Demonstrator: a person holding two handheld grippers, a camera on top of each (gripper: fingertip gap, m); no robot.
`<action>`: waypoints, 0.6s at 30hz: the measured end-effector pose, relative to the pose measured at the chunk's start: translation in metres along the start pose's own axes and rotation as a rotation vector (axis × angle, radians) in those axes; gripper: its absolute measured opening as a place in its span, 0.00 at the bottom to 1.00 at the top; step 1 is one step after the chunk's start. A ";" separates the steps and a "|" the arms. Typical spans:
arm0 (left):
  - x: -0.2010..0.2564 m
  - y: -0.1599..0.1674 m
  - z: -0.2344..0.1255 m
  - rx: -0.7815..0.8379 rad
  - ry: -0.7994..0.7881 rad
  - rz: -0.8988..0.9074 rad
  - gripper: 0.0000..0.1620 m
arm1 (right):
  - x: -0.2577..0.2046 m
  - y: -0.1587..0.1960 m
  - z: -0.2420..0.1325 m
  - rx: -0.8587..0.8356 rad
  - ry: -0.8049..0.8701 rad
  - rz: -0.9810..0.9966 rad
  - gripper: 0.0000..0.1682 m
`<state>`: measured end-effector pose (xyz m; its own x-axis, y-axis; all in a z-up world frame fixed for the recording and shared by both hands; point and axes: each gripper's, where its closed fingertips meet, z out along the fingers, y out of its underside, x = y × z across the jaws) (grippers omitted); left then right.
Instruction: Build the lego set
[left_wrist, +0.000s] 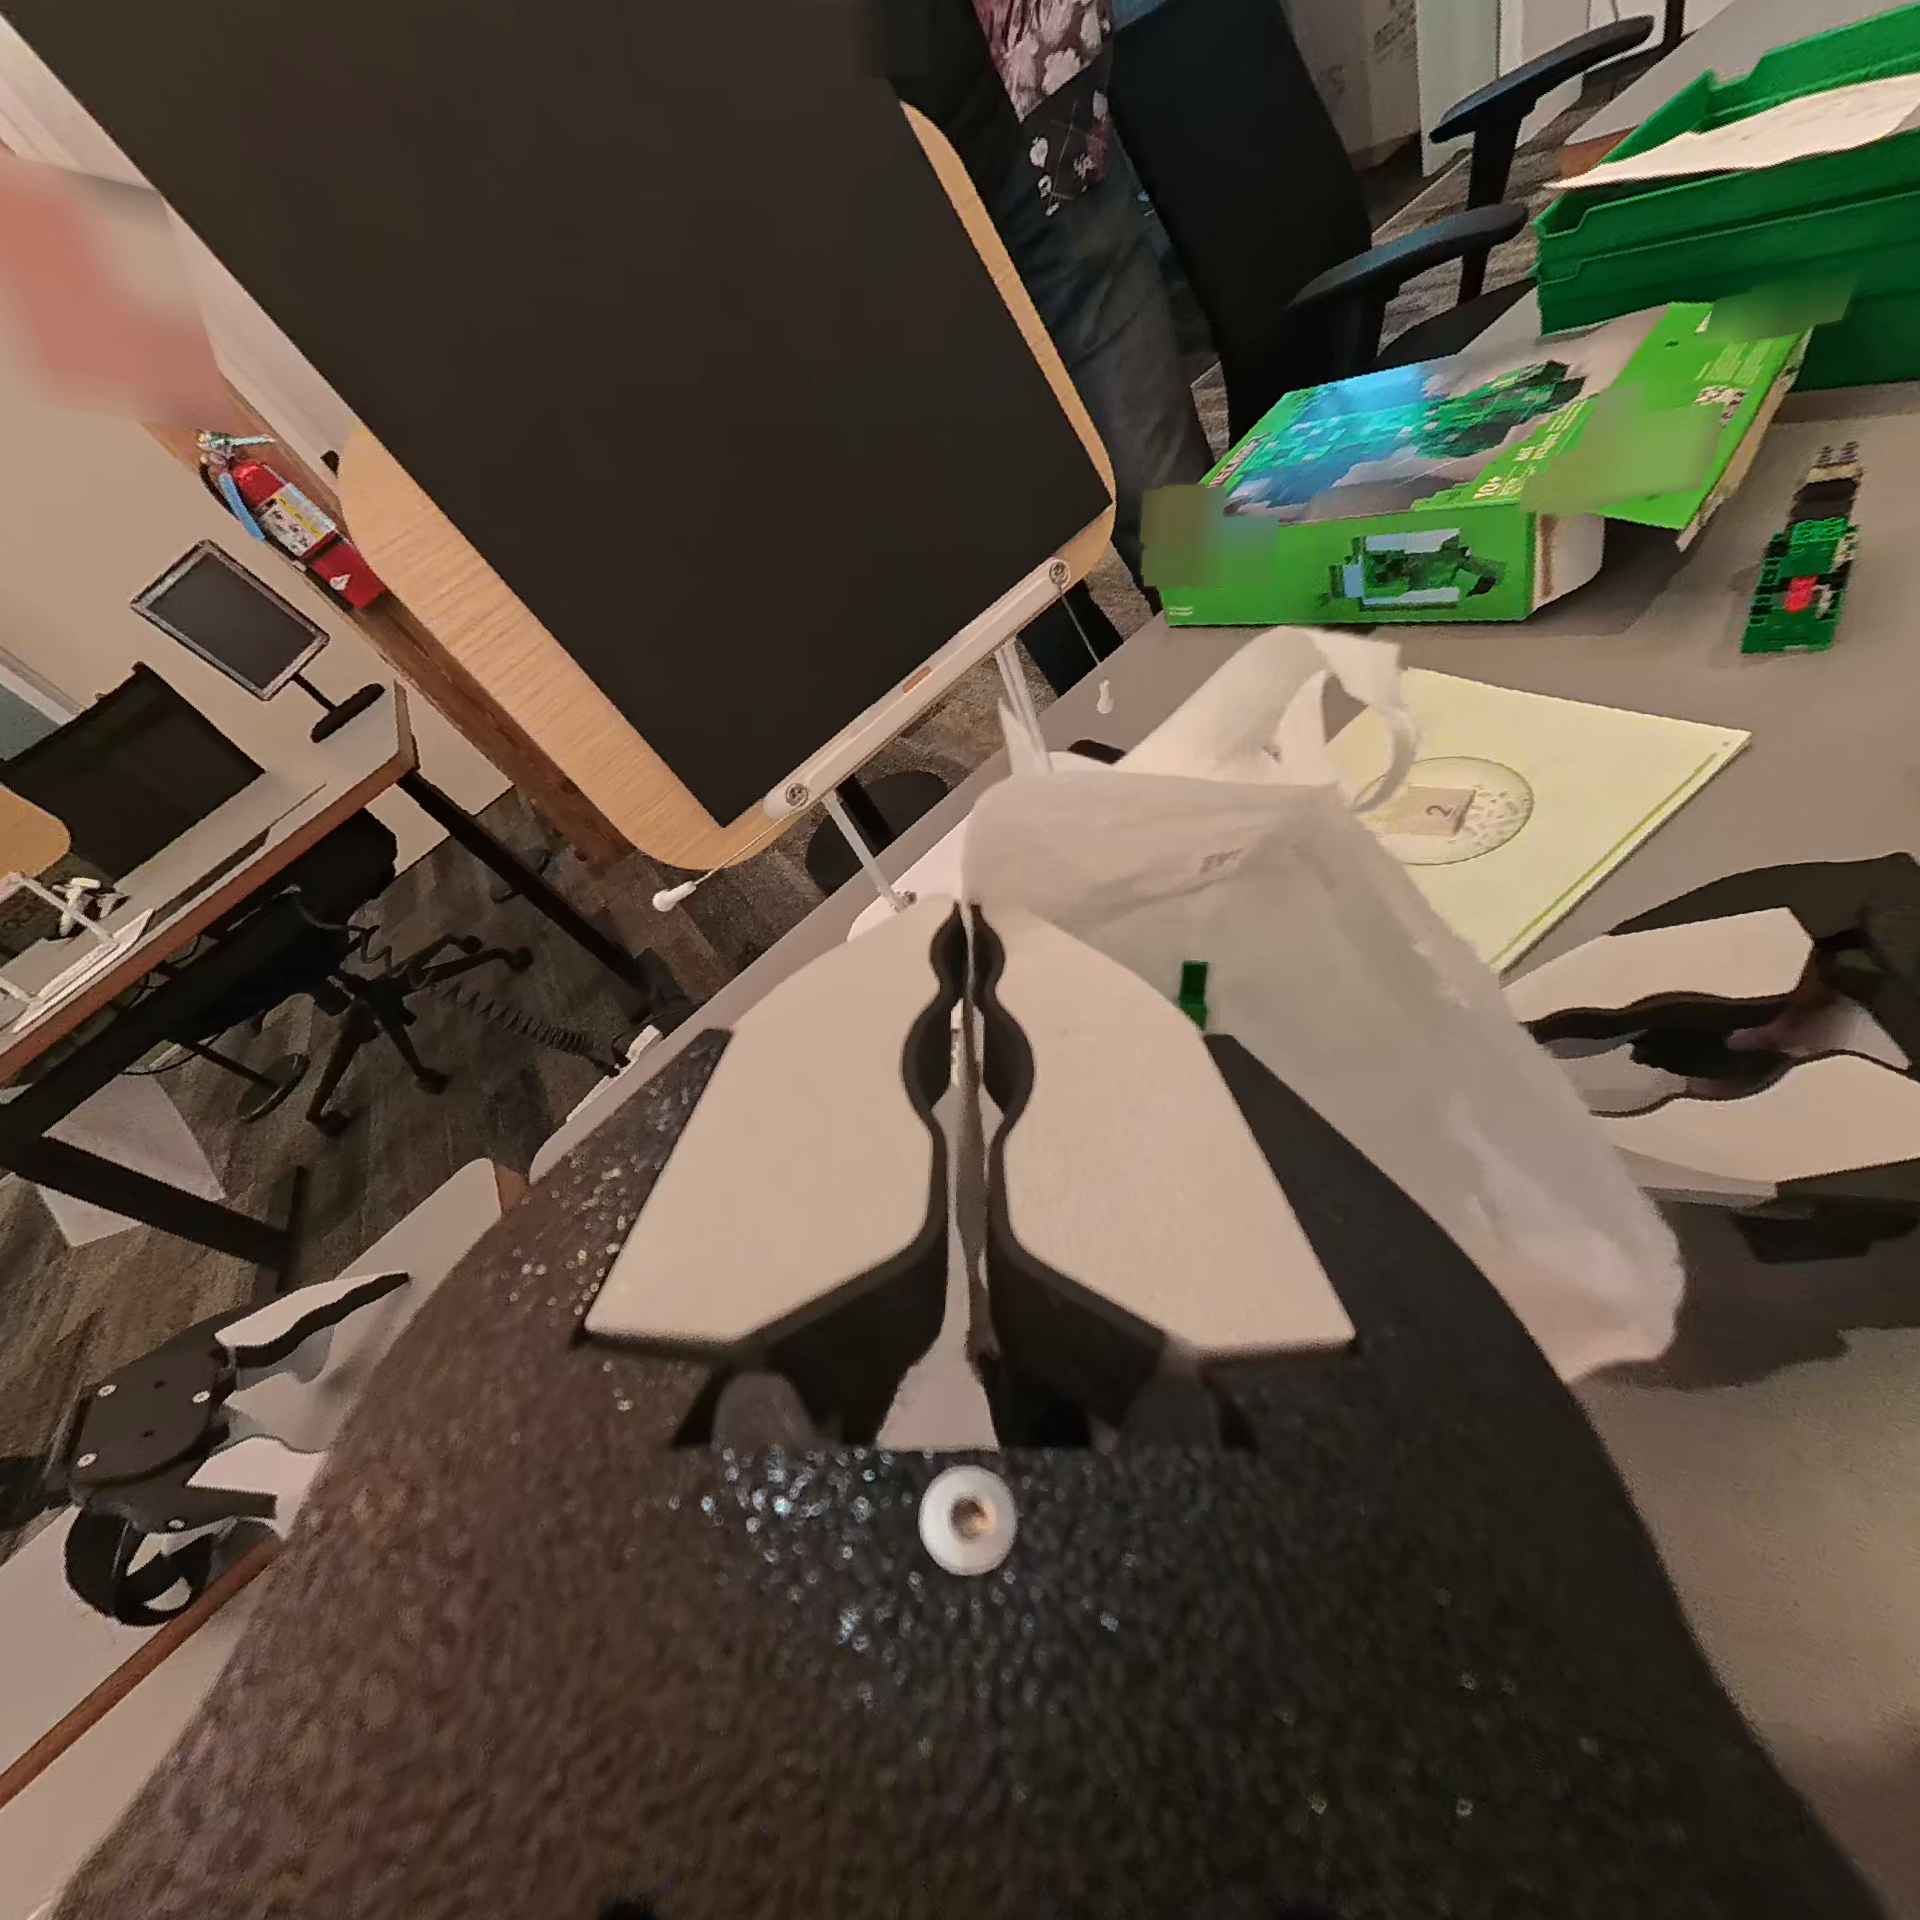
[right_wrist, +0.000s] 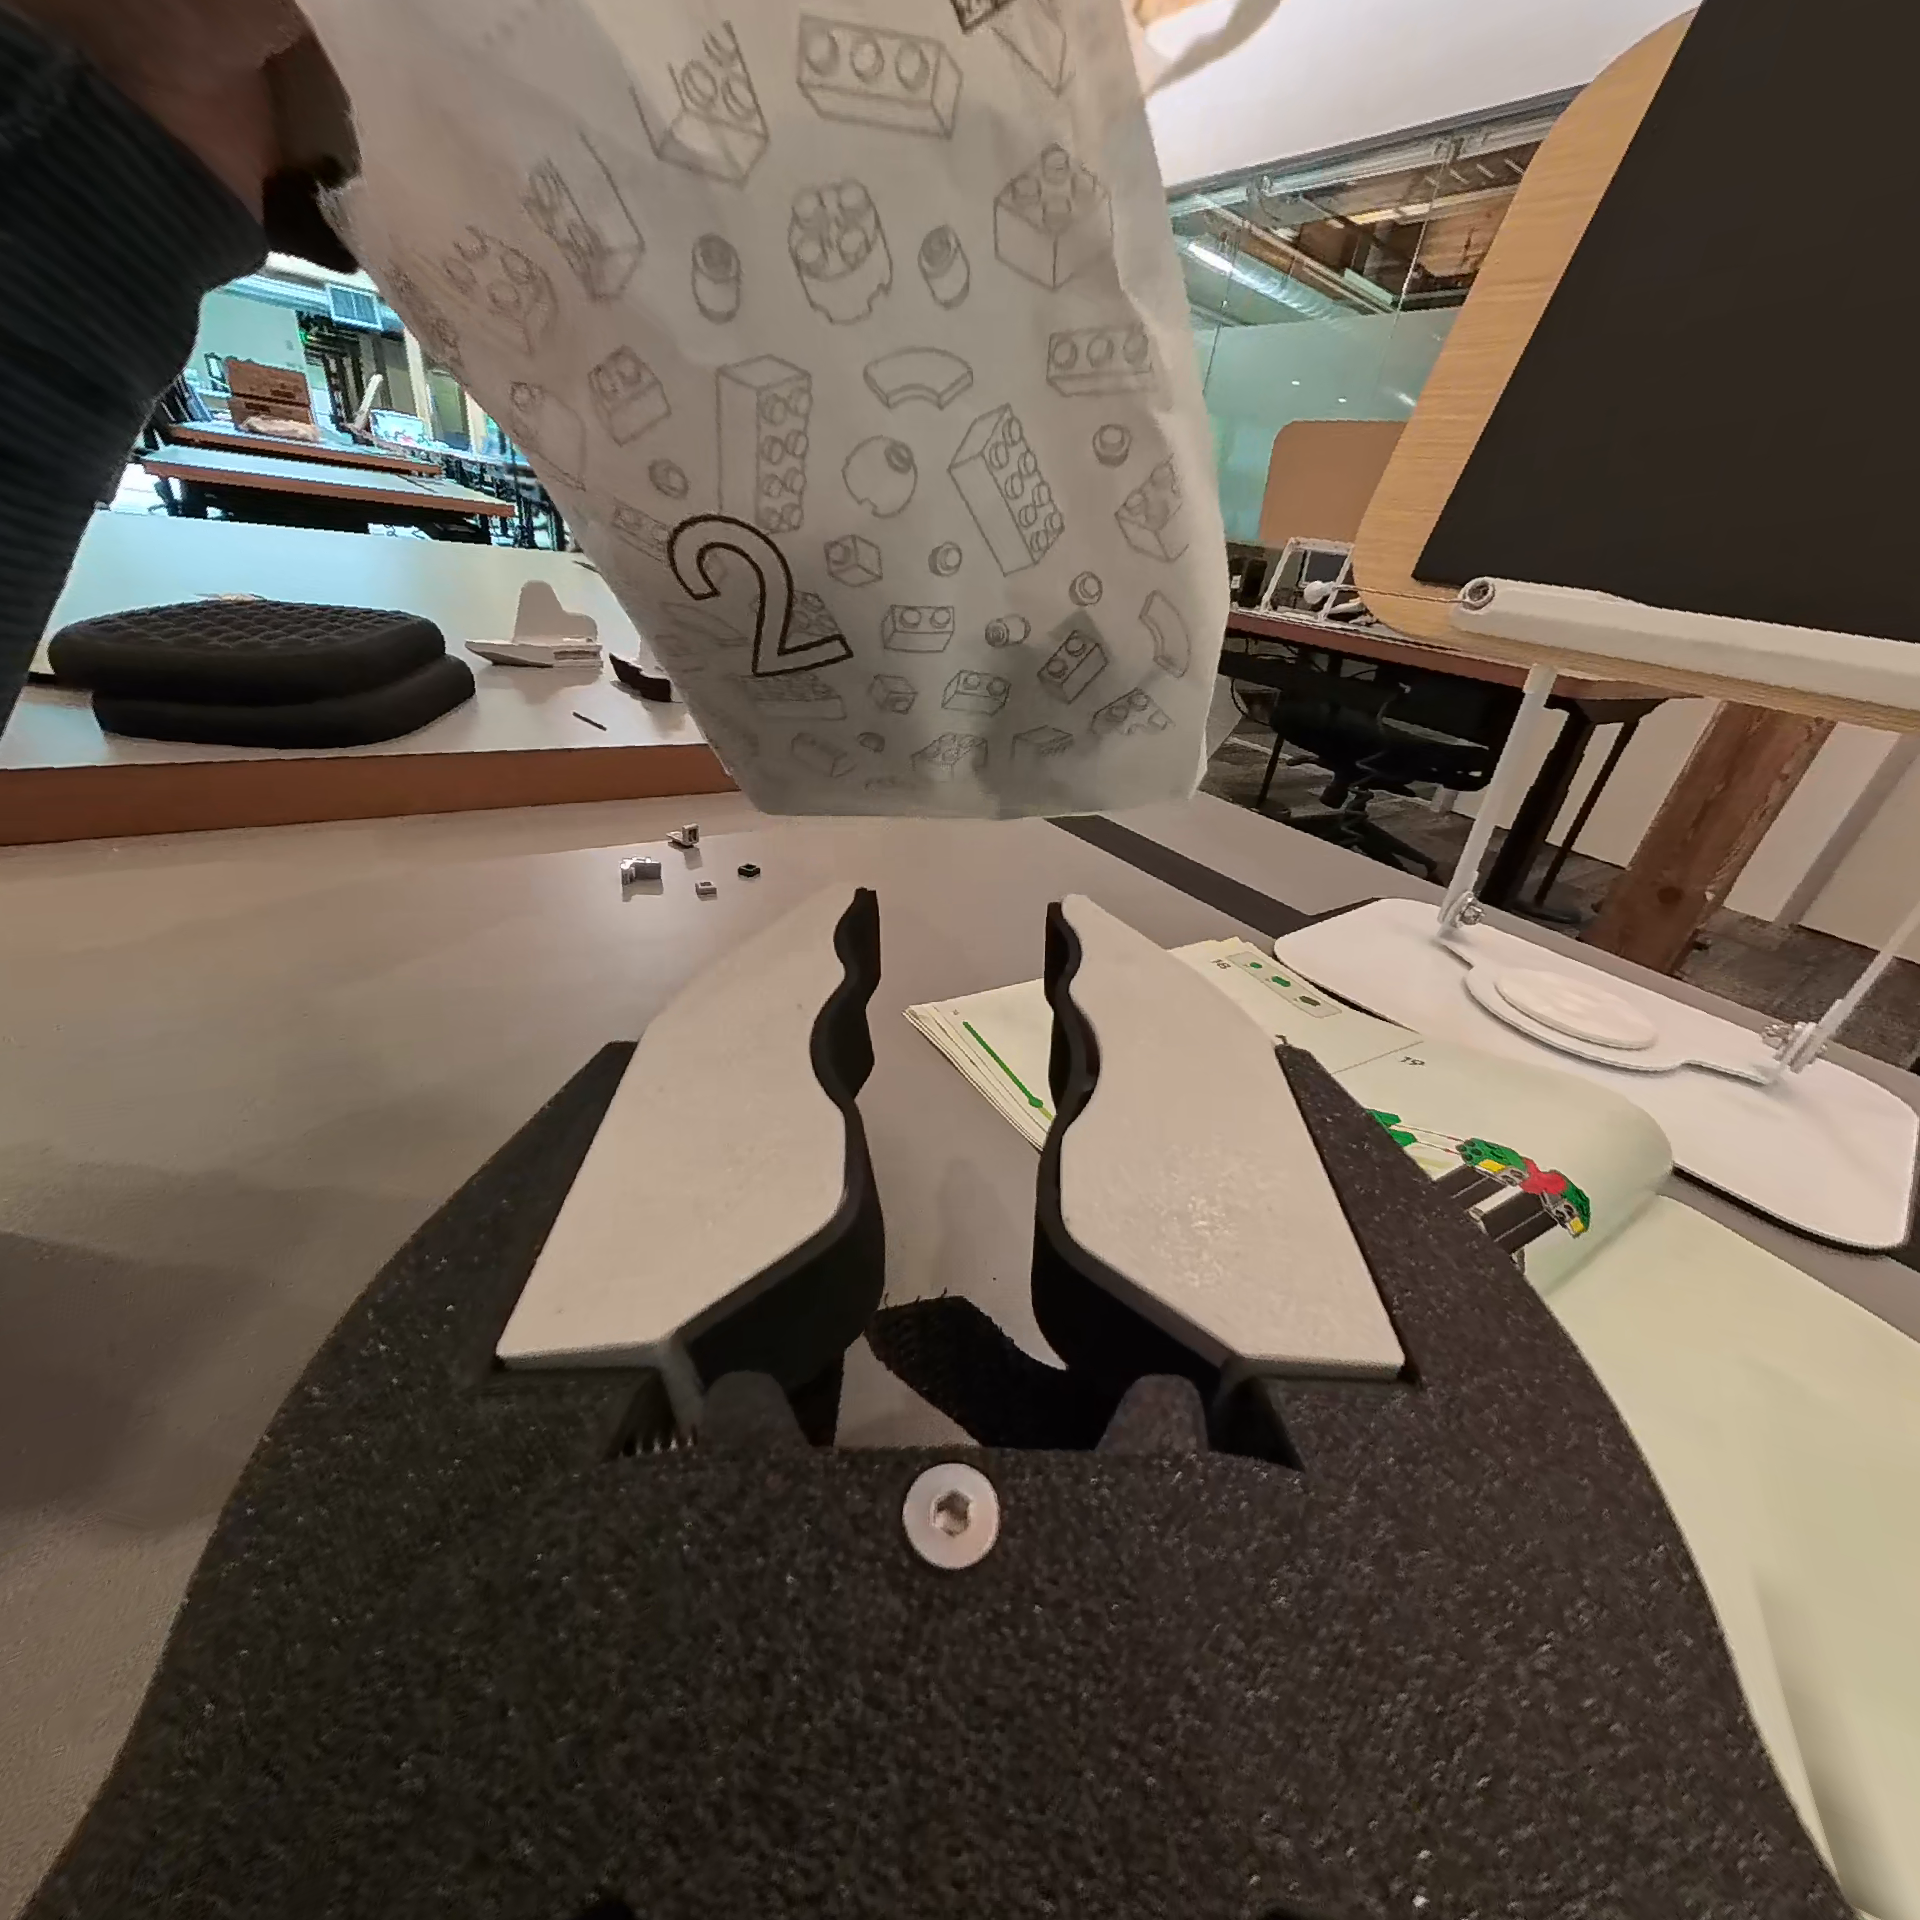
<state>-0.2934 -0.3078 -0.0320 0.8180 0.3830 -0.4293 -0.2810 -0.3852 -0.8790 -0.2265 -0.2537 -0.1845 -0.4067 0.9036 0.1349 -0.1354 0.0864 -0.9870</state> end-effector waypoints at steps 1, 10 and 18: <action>0.000 0.000 0.000 -0.001 -0.002 0.001 0.00 | 0.000 0.000 0.000 -0.001 -0.001 0.000 0.18; 0.003 -0.001 0.001 0.002 0.016 -0.001 0.00 | -0.002 0.001 0.001 -0.006 -0.005 -0.011 0.17; 0.004 0.000 0.002 0.003 0.023 -0.004 0.00 | -0.002 0.001 0.001 -0.009 -0.003 -0.021 0.17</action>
<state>-0.2909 -0.3047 -0.0337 0.8305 0.3645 -0.4212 -0.2795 -0.3814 -0.8812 -0.2265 -0.2562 -0.1855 -0.4066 0.9003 0.1554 -0.1358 0.1086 -0.9848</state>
